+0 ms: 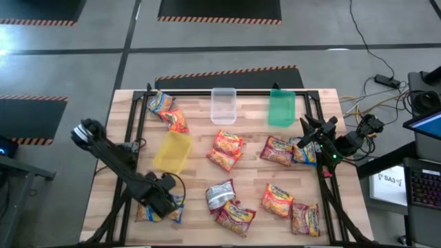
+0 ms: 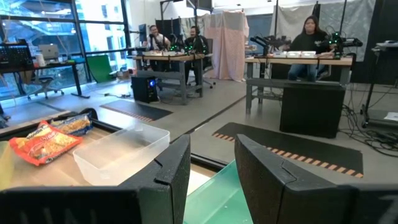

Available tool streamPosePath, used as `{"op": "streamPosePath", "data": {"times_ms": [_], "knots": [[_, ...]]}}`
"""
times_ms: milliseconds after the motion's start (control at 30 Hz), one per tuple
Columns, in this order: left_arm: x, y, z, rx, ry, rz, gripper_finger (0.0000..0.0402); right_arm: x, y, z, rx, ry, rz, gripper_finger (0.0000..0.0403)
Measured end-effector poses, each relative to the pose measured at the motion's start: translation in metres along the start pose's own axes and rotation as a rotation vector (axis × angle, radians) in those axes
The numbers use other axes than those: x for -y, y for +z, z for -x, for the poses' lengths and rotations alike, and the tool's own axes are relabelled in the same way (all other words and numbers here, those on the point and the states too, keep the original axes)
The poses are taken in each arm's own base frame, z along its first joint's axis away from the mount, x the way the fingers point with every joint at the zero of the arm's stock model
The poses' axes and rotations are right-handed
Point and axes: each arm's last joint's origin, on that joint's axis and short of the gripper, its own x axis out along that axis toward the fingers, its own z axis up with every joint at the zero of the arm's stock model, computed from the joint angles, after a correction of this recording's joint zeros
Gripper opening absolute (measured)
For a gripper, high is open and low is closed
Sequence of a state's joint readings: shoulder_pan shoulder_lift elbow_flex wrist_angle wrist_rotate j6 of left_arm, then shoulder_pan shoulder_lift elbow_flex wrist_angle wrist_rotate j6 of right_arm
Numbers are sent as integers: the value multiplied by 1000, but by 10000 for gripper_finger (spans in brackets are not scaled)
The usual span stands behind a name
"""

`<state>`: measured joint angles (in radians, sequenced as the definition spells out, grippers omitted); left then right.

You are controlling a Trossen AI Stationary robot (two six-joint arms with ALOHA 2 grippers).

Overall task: Sort Maruchan noodles
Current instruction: Put the blue noodle pack into the yellow bin

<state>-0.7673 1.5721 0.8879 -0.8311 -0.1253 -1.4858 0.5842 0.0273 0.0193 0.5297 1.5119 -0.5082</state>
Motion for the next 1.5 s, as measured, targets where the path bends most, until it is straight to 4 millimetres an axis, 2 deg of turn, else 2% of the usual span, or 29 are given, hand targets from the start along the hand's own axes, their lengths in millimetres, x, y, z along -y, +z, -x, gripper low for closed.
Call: {"op": "streamPosePath", "data": {"times_ms": [133,433,500,700,900,1267,1500], "knots": [[4,0,-5,1,-11,-36,185,0,0,0,0,0,0,116],[6,1,-5,-8,-34,-54,29,0,0,0,0,0,0,116],[5,1,-2,-8,-44,-52,10,0,0,0,0,0,0,116],[5,2,5,-5,-74,-49,11,0,0,0,0,0,0,116],[9,6,24,23,-148,-69,3,0,0,0,0,0,0,116],[23,19,52,198,-201,-144,3,0,0,0,0,0,0,116],[24,31,81,392,-212,-193,3,0,0,0,0,0,0,116]]}}
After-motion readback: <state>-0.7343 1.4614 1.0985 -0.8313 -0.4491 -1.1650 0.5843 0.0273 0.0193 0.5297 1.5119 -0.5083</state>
